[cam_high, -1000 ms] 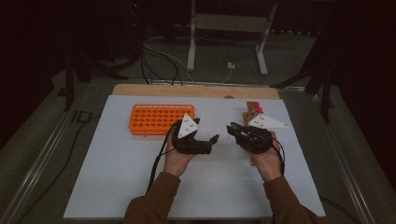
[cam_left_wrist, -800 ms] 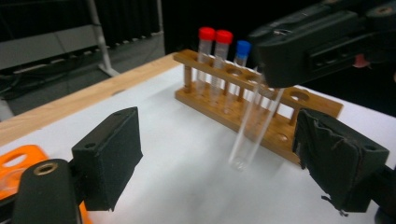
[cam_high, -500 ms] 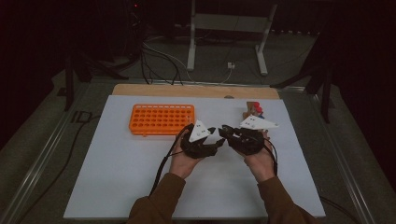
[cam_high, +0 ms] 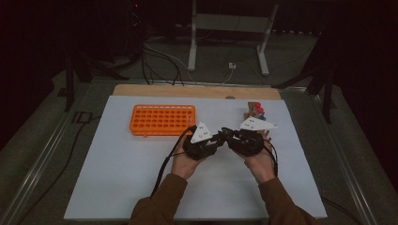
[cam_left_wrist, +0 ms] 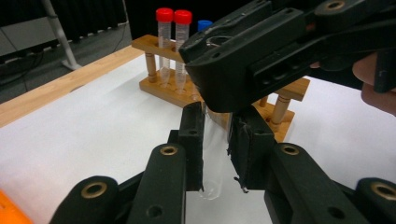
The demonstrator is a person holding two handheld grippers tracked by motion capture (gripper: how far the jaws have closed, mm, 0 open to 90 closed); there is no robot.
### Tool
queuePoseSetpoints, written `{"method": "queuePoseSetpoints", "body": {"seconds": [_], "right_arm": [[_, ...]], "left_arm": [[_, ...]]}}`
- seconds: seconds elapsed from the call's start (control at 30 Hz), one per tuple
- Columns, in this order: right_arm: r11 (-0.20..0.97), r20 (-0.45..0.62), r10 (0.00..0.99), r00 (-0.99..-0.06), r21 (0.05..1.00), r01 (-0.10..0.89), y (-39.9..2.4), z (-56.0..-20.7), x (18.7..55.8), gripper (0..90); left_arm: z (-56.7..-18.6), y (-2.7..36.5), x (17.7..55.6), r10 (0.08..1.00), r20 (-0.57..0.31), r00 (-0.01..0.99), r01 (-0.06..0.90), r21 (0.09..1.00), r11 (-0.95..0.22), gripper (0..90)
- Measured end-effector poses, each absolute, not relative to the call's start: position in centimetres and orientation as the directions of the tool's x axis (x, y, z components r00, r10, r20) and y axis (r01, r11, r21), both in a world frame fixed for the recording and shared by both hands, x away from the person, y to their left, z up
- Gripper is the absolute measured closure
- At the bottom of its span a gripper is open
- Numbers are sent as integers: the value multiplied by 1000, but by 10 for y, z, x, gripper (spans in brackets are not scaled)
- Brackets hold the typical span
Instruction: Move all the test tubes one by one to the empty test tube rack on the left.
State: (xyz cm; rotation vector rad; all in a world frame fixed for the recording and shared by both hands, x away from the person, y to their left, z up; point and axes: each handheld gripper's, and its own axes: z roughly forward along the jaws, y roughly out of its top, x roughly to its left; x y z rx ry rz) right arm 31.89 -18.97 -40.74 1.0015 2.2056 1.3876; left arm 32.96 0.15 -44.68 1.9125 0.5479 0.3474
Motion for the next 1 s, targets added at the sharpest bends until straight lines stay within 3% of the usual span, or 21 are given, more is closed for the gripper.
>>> {"method": "queuePoseSetpoints", "body": {"seconds": [0.07, 0.13, 0.17, 0.2, 0.23, 0.27, 0.4, 1.0], "right_arm": [[246, 95, 714, -694, 894, 376, -193, -406, 318, 639], [234, 103, 715, -692, 897, 375, -194, -405, 317, 593], [228, 98, 723, -684, 900, 371, -197, -404, 316, 504], [228, 98, 723, -684, 900, 371, -197, -404, 316, 504], [230, 84, 730, -678, 904, 360, -200, -404, 314, 422], [230, 84, 730, -678, 904, 360, -200, -404, 314, 422], [229, 62, 761, -646, 905, 357, -205, -407, 311, 274], [178, 66, 837, -543, 906, 384, -254, -429, 293, 11]], "left_arm": [[-447, 2, 330, 530, -10, 848, 216, 920, -328, 767], [-447, 3, 331, 539, -14, 842, 223, 919, -325, 767], [-447, 4, 332, 544, -12, 839, 225, 918, -327, 767], [-447, 6, 332, 547, -13, 837, 227, 918, -326, 767], [-447, 7, 332, 550, -17, 835, 230, 919, -321, 768], [-446, 9, 332, 552, -18, 833, 232, 919, -320, 768], [-446, 13, 333, 566, -22, 824, 238, 920, -312, 767], [-442, 32, 341, 620, -15, 784, 242, 928, -284, 766]]}}
